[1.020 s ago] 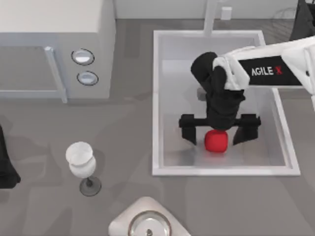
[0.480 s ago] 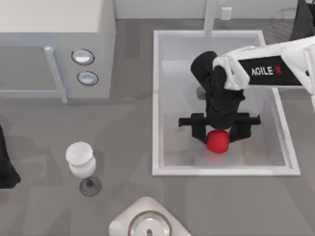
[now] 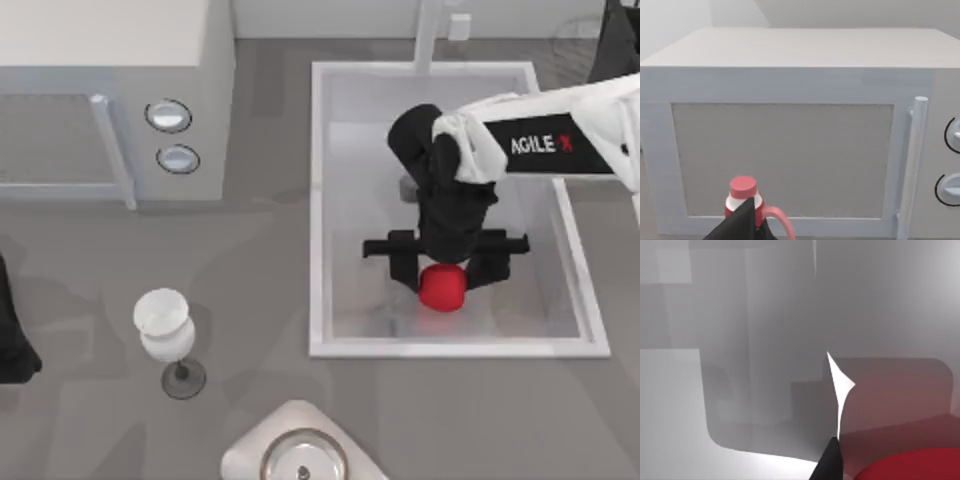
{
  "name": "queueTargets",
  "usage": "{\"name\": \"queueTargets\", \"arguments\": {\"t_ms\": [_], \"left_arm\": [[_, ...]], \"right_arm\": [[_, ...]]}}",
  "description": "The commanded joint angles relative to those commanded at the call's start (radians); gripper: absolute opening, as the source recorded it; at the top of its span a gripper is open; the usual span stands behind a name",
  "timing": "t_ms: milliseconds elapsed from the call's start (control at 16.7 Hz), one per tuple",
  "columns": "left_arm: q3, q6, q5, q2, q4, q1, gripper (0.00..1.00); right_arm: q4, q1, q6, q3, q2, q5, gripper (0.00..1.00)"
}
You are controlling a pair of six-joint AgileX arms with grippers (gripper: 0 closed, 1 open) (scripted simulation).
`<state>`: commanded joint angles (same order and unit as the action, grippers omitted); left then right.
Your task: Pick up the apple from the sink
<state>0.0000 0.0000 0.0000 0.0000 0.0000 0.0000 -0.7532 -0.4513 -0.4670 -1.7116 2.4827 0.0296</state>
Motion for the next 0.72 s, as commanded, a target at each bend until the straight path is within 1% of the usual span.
{"name": "queueTargets", "arguments": {"t_ms": [120,300,480,720], "left_arm": [[0.0,0.0,0.0,0.0,0.0,0.0,1.0],[0.0,0.0,0.0,0.0,0.0,0.0,1.0],[0.0,0.0,0.0,0.0,0.0,0.0,1.0],[0.0,0.0,0.0,0.0,0.0,0.0,1.0]], "right_arm": [[-0.013,0.0,0.0,-0.013,0.001,0.0,0.0],[-0.112,-0.002,-0.002,-0.112,0.006,0.0,0.0],[-0.304,-0.003,-0.003,-0.298,0.005,0.0,0.0],[-0.638,-0.001,-0.001,-0.597,-0.013,0.0,0.0]]}}
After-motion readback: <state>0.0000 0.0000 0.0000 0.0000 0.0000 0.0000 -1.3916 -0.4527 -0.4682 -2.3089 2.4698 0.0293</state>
